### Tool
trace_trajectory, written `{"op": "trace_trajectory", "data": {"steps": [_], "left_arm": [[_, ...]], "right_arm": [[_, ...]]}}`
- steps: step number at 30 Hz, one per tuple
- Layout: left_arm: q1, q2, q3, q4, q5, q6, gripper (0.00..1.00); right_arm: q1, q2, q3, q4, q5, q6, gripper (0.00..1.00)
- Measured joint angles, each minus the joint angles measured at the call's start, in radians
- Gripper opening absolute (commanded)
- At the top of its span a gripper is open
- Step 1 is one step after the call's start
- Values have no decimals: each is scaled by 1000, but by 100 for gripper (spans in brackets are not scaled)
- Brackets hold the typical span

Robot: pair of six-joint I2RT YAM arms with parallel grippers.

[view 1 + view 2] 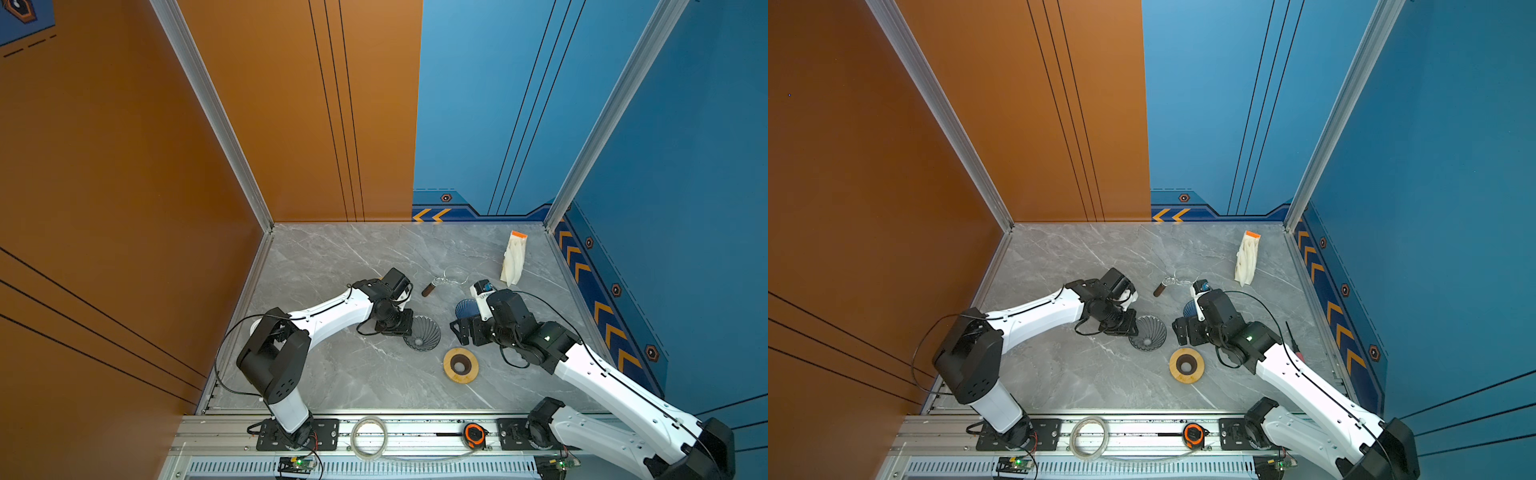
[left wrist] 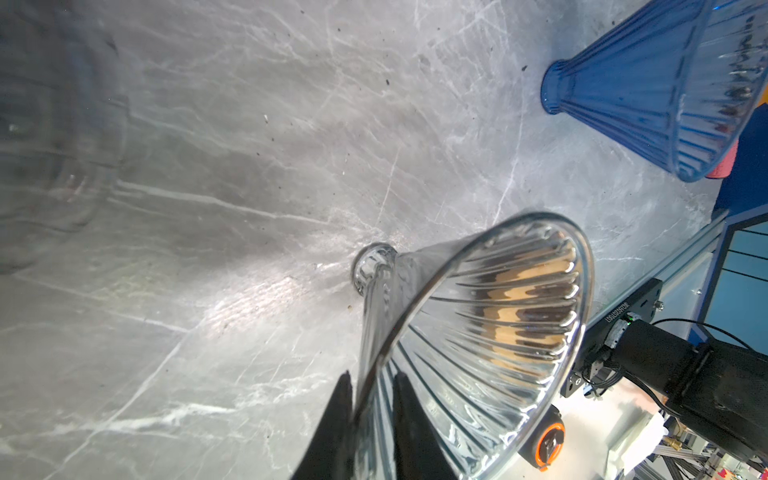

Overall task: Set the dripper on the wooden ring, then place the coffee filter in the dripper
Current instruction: 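Lift the clear glass dripper off the table with the left gripper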

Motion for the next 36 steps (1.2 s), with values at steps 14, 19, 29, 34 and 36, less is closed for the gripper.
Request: {"op": "trace_trajectory", "data": {"steps": [14,19,29,34,36], "left_arm": [[-1,0,0,0,0,-10,14],[-1,0,0,0,0,-12,11],[-5,-2,0,1,1,-26,5],[-5,-30,3,-1,0,-29,0],[-5,-52,12,-4,0,-30,0]], "right_arm": [[0,0,0,0,0,0,100],[0,0,0,6,0,-1,100],[0,13,10,8,0,-16,100],[0,24,37,8,0,-19,100],[0,27,51,14,0,-23,100]]}}
